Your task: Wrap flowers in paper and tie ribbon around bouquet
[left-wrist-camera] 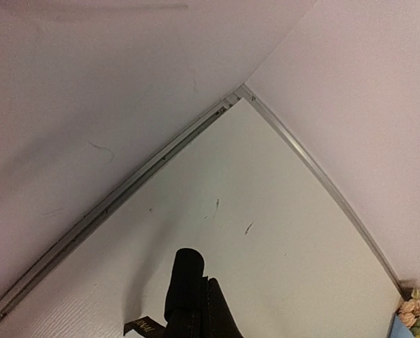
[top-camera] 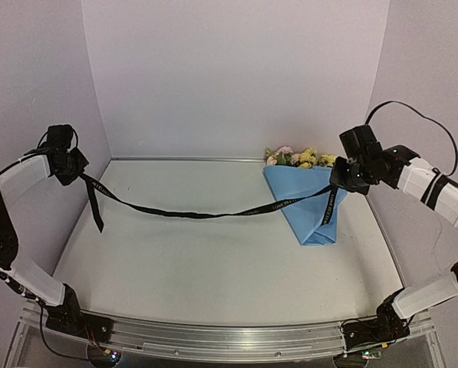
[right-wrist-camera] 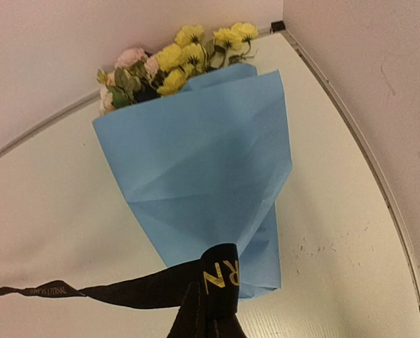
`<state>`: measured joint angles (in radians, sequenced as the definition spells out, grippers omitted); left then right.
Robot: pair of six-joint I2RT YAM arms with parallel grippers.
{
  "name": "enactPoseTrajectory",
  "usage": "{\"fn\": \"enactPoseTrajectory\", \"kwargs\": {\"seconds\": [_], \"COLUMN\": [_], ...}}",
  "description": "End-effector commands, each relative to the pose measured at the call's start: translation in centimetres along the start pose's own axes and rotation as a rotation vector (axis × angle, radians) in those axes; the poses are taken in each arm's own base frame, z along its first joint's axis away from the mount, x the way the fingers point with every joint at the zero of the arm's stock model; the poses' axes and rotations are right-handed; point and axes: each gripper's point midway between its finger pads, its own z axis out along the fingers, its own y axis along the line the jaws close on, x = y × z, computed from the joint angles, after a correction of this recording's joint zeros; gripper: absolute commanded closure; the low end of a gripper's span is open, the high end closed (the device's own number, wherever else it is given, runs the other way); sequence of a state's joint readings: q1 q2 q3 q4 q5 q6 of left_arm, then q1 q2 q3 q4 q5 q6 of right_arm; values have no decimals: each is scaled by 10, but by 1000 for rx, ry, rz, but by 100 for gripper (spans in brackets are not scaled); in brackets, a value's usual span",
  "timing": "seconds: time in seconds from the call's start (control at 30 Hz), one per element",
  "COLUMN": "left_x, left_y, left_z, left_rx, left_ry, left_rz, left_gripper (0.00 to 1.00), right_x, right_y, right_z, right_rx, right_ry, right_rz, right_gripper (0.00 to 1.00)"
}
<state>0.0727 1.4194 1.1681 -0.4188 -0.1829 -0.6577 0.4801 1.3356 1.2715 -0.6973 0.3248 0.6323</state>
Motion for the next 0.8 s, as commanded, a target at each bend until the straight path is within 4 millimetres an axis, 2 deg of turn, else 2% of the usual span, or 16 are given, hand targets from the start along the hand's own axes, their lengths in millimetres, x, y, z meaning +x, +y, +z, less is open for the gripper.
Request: {"fn": "enactPoseTrajectory", "kwargs": {"seconds": [0.0, 0.23, 0.43, 0.47, 0.57, 0.63, 0.7, 0.77], "left_x": [40, 94, 113, 113, 115, 114, 110, 105], "left_y": [9, 44, 58, 60, 67, 67, 64, 57], "left_z": [26, 50, 60, 61, 64, 64, 64, 64], "left_rx": [-1, -78, -120, -131, -165, -168, -157, -136], "left_ry": [131, 255, 290, 290, 287, 282, 273, 266], "left_rz": [77, 62, 45, 44, 42, 42, 44, 45], "left_gripper": [100, 98, 100, 98, 86, 76, 62, 48], "right_x": [38, 83, 112, 113, 117, 117, 113, 104], "right_y": [-17, -42, -65, -69, -79, -86, -90, -91], "right_z": [17, 43, 59, 61, 64, 63, 60, 57], "right_rx": [51, 140, 235, 252, 291, 310, 317, 316], "right_ry": [110, 227, 286, 286, 287, 279, 256, 228], "right_rz": [-20, -29, -25, -22, -11, 3, 13, 23], "right_gripper": [100, 100, 98, 95, 87, 74, 40, 18]}}
